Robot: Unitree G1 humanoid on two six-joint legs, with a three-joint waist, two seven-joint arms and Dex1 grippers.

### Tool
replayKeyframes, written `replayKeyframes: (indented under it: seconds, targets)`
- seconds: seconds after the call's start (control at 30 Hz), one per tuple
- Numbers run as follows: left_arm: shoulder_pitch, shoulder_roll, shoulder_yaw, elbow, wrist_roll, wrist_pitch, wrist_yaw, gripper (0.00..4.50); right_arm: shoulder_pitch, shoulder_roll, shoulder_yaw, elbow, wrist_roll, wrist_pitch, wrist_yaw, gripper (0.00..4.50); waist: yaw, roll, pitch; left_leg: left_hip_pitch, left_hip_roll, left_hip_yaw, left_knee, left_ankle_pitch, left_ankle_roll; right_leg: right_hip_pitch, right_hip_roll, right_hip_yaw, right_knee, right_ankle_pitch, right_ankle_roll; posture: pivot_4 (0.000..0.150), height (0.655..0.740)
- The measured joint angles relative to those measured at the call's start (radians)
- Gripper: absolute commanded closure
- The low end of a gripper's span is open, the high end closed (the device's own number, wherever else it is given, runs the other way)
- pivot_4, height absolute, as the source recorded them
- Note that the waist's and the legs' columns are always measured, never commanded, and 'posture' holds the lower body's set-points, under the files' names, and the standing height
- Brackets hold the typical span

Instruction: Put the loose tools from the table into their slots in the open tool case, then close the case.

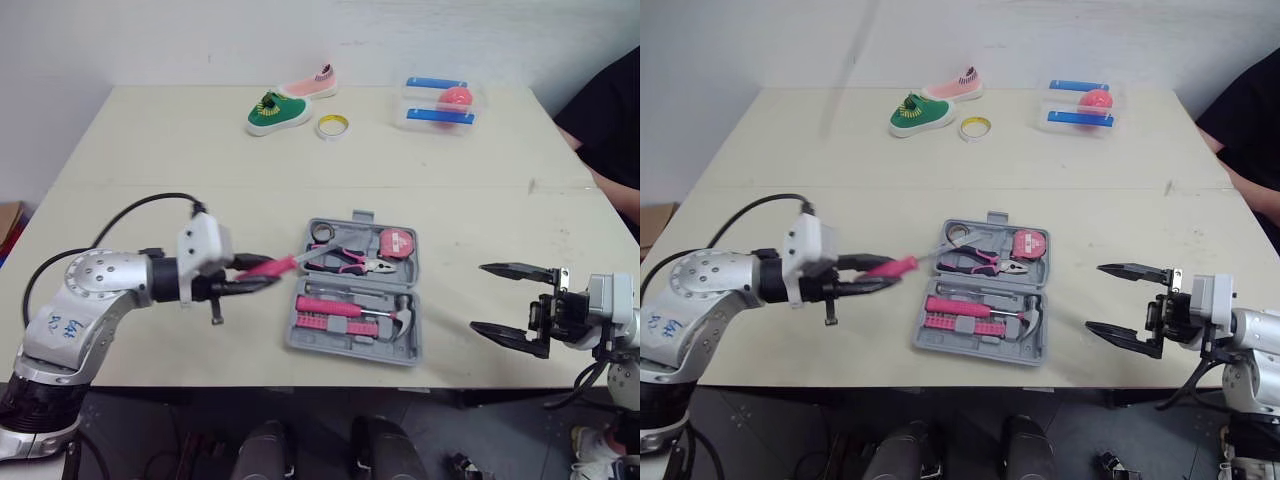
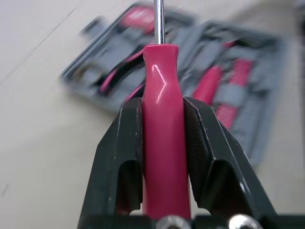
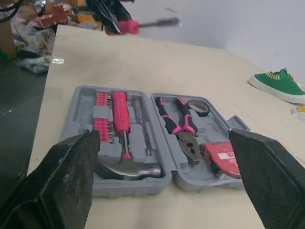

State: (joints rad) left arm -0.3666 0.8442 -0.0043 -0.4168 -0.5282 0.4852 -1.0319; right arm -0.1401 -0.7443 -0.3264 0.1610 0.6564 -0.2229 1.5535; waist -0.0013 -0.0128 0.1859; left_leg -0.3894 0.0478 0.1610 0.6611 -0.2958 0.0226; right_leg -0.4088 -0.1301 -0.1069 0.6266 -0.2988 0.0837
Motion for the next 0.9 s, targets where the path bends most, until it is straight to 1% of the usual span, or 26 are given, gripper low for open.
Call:
replayKeyframes:
  seconds: [0.03,0.1,0.13,0.2,0.27,0.37,0.5,0.63,0.83,0.87,0.9]
  targets:
    - [-0.023,0.003,-0.047,-0.002,0.014,0.001,-0.027,3.96,0.013,-0.011,0.006,-0.002,0.007,0.005,0.001,0.0,0.0,0.0,0.0,0.0,0.0,0.0,0.0,0.0,0.0,0.0,0.001,0.0,0.0,0.0,0.0,0.15,0.74]
    - [-0.074,0.007,-0.167,0.005,0.084,0.005,-0.071,3.96,0.046,-0.037,0.03,-0.012,0.014,0.012,0.003,0.0,0.002,0.0,0.0,0.0,-0.001,0.0,0.0,0.001,0.0,0.0,0.002,-0.001,0.001,0.0,0.0,0.15,0.74]
    - [-0.111,-0.017,-0.248,0.023,0.134,0.015,-0.077,3.96,0.048,-0.033,0.047,-0.02,0.015,0.016,0.003,0.0,0.002,0.0,0.0,0.0,-0.001,0.0,0.001,0.001,0.001,0.001,0.007,-0.002,0.001,0.0,0.001,0.15,0.74]
    - [-0.148,-0.057,-0.333,0.05,0.193,0.042,-0.065,3.96,0.044,-0.012,0.061,-0.034,0.015,0.018,0.003,0.0,0.002,0.0,0.0,0.0,0.0,0.001,0.003,0.001,0.002,0.0,0.009,0.0,0.0,0.002,0.003,0.15,0.74]
    - [-0.177,-0.081,-0.385,0.083,0.242,0.059,-0.054,3.96,0.044,-0.009,0.075,-0.035,0.013,0.015,0.003,0.0,0.0,0.0,0.0,0.0,0.0,0.001,0.003,0.001,0.002,0.0,0.009,0.0,0.0,0.002,0.003,0.15,0.74]
    - [-0.22,-0.103,-0.433,0.106,0.298,0.098,-0.048,3.96,0.045,-0.008,0.082,-0.036,0.011,0.009,0.003,0.0,0.001,0.0,0.0,0.0,0.001,0.001,0.003,0.001,0.001,0.0,0.011,0.0,0.0,0.001,0.002,0.15,0.74]
    - [-0.233,-0.135,-0.485,0.109,0.331,0.139,-0.047,3.96,0.072,-0.004,0.081,-0.047,0.01,0.005,0.003,0.0,0.001,0.0,0.0,0.0,0.002,0.001,0.004,0.001,0.001,0.0,0.011,0.001,0.0,0.001,0.002,0.15,0.74]
    - [-0.234,-0.163,-0.49,0.111,0.343,0.148,-0.044,3.96,0.088,0.001,0.081,-0.06,0.009,0.006,0.0,0.0,0.001,0.0,0.0,0.0,0.001,0.001,0.005,0.001,0.002,0.0,0.011,0.002,0.001,0.001,0.002,0.15,0.74]
    - [-0.235,-0.179,-0.492,0.109,0.369,0.169,-0.026,3.96,0.107,0.001,0.082,-0.163,0.004,0.044,-0.038,0.0,0.001,0.0,0.0,0.0,0.002,0.0,0.004,0.001,0.002,0.001,0.01,0.003,0.001,0.001,0.001,0.15,0.74]
    - [-0.235,-0.179,-0.491,0.107,0.371,0.171,-0.023,2.92,0.108,0.001,0.082,-0.178,0.003,0.057,-0.047,0.0,0.001,0.0,0.0,0.0,0.002,0.0,0.004,0.001,0.002,0.001,0.01,0.003,0.001,0.001,0.001,0.15,0.74]
    - [-0.234,-0.18,-0.488,0.107,0.371,0.173,-0.022,2.56,0.109,0.001,0.082,-0.197,0.003,0.071,-0.06,0.0,0.001,0.0,0.0,0.0,0.001,0.0,0.005,0.001,0.002,0.001,0.009,0.003,0.001,0.001,0.001,0.15,0.74]
